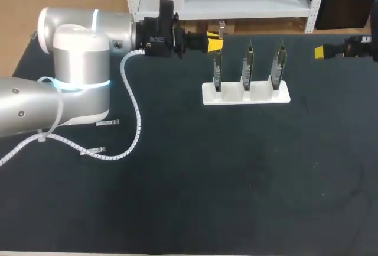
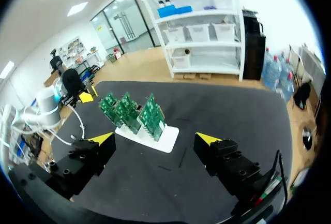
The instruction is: Pick up the optical module with the left hand, and insert it into the network port with the right hand.
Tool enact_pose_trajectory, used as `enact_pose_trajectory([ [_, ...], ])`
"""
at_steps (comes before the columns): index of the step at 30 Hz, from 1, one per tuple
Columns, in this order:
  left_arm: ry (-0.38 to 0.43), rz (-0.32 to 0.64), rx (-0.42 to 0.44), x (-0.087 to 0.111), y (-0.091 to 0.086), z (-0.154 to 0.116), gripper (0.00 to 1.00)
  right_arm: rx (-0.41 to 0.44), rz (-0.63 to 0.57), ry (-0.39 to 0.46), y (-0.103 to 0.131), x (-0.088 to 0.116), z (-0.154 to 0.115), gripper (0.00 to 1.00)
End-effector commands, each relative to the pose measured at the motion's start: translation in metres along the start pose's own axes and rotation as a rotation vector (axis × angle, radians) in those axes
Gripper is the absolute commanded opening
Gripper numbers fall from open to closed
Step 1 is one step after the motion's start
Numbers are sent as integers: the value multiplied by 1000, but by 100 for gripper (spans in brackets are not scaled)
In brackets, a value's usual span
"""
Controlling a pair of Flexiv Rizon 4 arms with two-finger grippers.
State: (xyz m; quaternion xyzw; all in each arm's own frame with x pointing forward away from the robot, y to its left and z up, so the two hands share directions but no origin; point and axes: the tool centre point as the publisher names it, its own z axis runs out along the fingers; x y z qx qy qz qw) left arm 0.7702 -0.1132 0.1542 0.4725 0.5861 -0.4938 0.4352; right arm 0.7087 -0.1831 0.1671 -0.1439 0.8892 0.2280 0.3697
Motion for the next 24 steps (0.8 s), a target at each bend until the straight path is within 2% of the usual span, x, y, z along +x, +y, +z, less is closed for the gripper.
enact_pose_trajectory([
  [1, 0, 1, -3, 0, -1, 0, 0, -153, -87, 2, -4, -12, 5, 100],
  [6, 0, 1, -3, 0, -1, 0, 0, -307, -213, 44, 5, -26, 18, 100],
  [10, 0, 1, -3, 0, -1, 0, 0, -380, -264, 49, 11, -36, 29, 100],
  [18, 0, 1, -3, 0, -1, 0, 0, -496, -414, 81, 31, -56, 43, 100],
  [24, 0, 1, -3, 0, -1, 0, 0, -563, -466, 98, 43, -65, 53, 100],
])
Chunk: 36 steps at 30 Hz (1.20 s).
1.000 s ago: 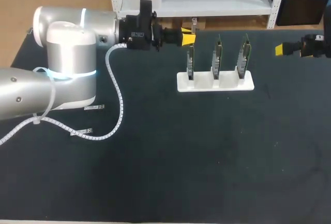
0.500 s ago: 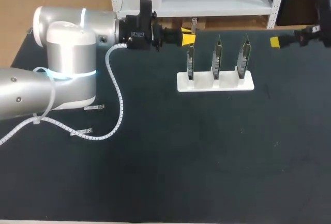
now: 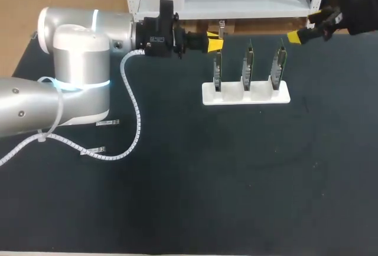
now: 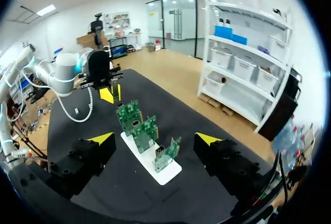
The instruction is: Pick up the optical module with the left hand, and insert it into the network port with the right hand.
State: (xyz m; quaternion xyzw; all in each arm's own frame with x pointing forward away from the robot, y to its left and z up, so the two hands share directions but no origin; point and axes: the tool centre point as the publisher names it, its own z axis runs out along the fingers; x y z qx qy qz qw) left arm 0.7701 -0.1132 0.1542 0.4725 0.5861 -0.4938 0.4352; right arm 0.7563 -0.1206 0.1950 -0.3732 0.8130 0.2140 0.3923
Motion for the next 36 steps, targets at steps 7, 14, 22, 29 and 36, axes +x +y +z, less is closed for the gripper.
enact_pose_trajectory([
  [7, 0, 1, -3, 0, -1, 0, 0, -501, -94, 29, 5, -18, 23, 100],
  [14, 0, 1, -3, 0, -1, 0, 0, -578, -149, 37, 14, -28, 38, 100],
  [22, 0, 1, -3, 0, -1, 0, 0, -607, -172, 37, 21, -39, 54, 100],
  [29, 0, 1, -3, 0, -1, 0, 0, -580, -195, 29, 28, -42, 63, 100],
  [36, 0, 1, -3, 0, -1, 0, 0, -518, -201, -4, 36, -42, 68, 100],
])
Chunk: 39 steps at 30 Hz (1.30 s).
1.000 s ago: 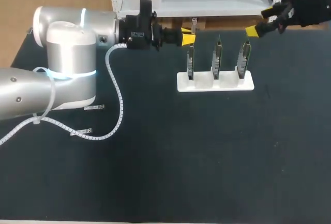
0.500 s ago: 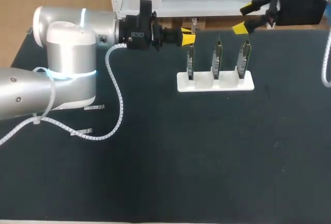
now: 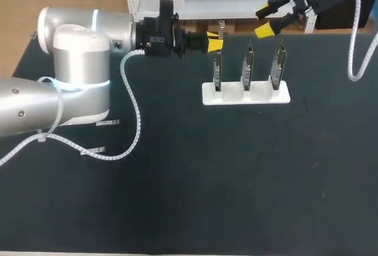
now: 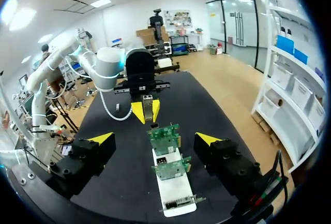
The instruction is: Pick up the optical module with the left hand, and insert it into the network port with the right hand.
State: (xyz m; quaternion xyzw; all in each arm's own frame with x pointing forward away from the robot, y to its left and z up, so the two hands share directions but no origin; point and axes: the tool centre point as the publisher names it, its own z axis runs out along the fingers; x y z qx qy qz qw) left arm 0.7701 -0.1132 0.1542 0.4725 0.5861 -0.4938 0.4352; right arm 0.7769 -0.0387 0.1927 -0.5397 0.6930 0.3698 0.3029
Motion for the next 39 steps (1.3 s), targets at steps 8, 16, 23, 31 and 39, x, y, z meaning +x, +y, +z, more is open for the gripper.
enact_pose_trajectory([
  [8, 0, 1, -3, 0, -1, 0, 0, 37, 8, -52, 0, -5, 12, 100],
  [16, 0, 1, -3, 0, -1, 0, 0, -5, -13, -38, 1, -12, 26, 100],
  [23, 0, 1, -3, 0, -1, 0, 0, -29, -32, -41, 0, -20, 32, 100],
  [31, 0, 1, -3, 0, -1, 0, 0, -80, -55, -20, 3, -25, 46, 100],
  [39, 0, 1, -3, 0, -1, 0, 0, -98, -68, 1, 4, -29, 55, 100],
])
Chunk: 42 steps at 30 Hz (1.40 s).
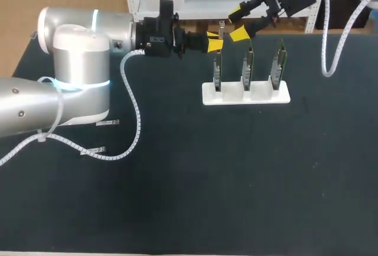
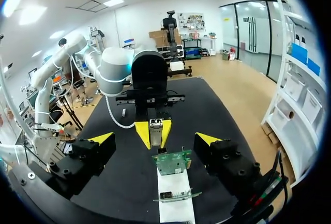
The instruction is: Pick up the optical module with the left hand, and insert it into the network port with the right hand.
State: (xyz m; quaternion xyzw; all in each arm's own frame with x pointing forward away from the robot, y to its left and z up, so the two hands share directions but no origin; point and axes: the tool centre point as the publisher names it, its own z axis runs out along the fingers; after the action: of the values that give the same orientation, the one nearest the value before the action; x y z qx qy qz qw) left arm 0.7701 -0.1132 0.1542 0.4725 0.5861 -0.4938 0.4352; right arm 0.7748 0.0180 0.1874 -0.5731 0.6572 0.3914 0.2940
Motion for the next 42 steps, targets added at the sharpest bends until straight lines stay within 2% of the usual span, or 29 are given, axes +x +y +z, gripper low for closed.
enact_pose_trajectory([
  [1, 0, 1, -3, 0, -1, 0, 0, -11, -2, 9, -6, -4, 5, 100],
  [31, 0, 1, -3, 0, -1, 0, 0, -59, -3, 15, 1, -17, 25, 100],
  [32, 0, 1, -3, 0, -1, 0, 0, -59, -3, 18, 2, -17, 25, 51],
  [33, 0, 1, -3, 0, -1, 0, 0, -56, -2, 21, 2, -17, 25, 20],
  [34, 0, 1, -3, 0, -1, 0, 0, -55, -2, 22, 2, -17, 26, 0],
  [42, 0, 1, -3, 0, -1, 0, 0, -41, 5, 26, 2, -15, 25, 0],
])
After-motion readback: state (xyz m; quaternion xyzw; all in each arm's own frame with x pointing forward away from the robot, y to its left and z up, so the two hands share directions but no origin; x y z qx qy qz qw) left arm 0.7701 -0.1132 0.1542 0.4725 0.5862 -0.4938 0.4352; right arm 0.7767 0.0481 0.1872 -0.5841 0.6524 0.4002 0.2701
